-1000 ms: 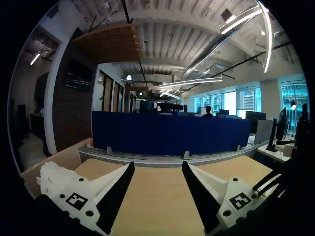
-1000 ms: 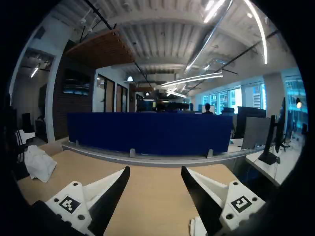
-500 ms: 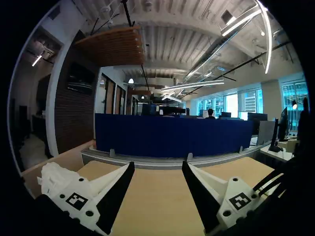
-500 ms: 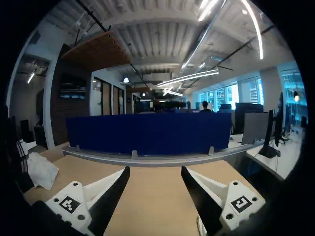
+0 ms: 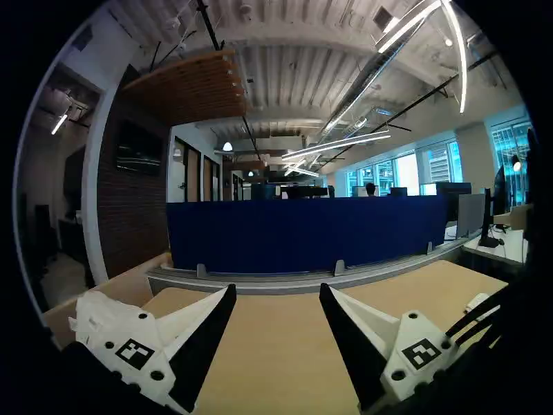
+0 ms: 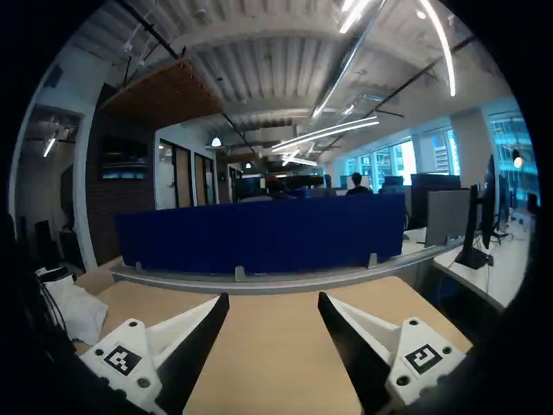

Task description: Fold towel

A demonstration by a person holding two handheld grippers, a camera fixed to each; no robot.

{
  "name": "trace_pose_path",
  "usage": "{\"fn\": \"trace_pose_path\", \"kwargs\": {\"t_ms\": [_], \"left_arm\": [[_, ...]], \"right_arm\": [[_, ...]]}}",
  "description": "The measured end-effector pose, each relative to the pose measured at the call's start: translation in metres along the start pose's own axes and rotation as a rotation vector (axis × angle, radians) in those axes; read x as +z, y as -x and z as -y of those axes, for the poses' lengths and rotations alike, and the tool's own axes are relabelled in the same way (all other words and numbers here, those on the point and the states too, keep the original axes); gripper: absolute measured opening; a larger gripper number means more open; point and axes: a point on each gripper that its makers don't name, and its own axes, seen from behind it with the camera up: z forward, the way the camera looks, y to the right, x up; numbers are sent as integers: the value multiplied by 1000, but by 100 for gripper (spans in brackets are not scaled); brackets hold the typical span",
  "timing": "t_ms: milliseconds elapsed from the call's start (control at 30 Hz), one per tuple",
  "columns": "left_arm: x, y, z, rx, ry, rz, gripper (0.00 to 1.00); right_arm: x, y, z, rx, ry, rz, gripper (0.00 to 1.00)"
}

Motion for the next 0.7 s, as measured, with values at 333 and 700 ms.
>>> {"fn": "trace_pose_path", "kwargs": {"t_ms": [333,700], "left_arm": [[1,22,10,19,-29,-27,89],[-5,69,16,14,-47,-27,89]], "right_arm": [[5,-4,2,-20,8,2,100],[9,4,15,-24,-8,-9,100]]}}
